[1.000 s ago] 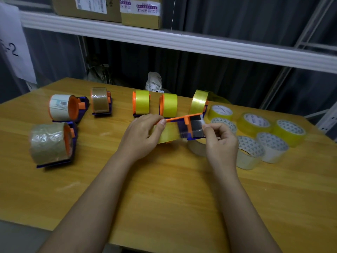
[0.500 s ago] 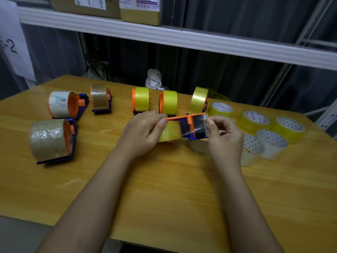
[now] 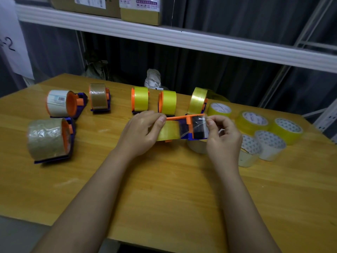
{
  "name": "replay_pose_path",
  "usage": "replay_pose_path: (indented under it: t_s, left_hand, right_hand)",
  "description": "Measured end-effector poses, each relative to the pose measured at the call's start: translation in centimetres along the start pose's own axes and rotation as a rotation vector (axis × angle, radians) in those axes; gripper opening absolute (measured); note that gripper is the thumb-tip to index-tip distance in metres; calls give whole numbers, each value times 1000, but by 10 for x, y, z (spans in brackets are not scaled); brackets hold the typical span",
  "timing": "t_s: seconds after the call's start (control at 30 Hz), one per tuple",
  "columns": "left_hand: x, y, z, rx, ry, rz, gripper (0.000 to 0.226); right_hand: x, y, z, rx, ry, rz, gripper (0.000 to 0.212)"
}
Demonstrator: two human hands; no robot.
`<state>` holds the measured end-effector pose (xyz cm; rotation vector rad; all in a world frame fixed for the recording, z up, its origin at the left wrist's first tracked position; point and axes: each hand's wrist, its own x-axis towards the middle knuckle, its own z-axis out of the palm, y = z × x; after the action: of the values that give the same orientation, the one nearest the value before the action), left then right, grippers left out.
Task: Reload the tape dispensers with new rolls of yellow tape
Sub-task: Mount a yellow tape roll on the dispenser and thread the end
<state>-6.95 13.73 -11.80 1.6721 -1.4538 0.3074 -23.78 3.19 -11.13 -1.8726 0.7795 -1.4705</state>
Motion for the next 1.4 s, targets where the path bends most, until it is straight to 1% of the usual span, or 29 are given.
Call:
replay_pose_path:
  t_s: [0.2,0.3,0.4,0.5,0.6,0.67,0.77,0.87,0.93,0.97,1.03,1.1,1.2,1.27,1.4]
  left_hand:
    - [1,-4,1,-27,19,-70,49]
    - [2,-5,0,-43,0,-48,47]
    - [2,-5,-1,-37,-12,-34,47]
    - [0,-5,-1,-22,-7,-29,48]
    - [-1,-8,-3,-27,16,-53,49]
    - [-2,-9,-3,-28,39,-65,51]
    - [-1,-8,-2,-14,44,-48,50]
    - [-1,-4,0,3,41,-30,47]
    - [-2,-2,1,28,42,-18,45]
    - [-2,-1,1,46,40,-10,46]
    - [-2,0,2,75,35,-2,46]
    - [-1,1,2,83,36,-4,46]
    - [-2,0,1,74,44,-27,45]
    - [-2,-1,1,75,45,-34,45]
    - [-1,-1,2,76,48,-25,45]
  right_hand:
    - [0,-1,-1,16,-29,48,17]
    - [1,0,-1,20,-24,64,18]
    - [1,-2,0,43,-29,75,14]
    - [0,-3,-2,101,-26,89,15]
    - [5,0,-9,184,23,150,19]
    - [5,0,-10,165,-19,169,15]
    - [1,-2,-4,122,-95,141,11]
    - [-2,-5,-3,133,-126,113,38]
    - [-3,-6,-3,129,-146,106,42]
    - [-4,-7,-2,106,-160,108,39]
    - [-5,-7,0,63,-179,123,26]
    - [-4,-6,-2,74,-172,151,17]
    - [-3,-7,-7,110,-179,186,17]
    - [-4,-9,-7,95,-203,174,18]
    - [-5,-8,-3,40,-206,112,7]
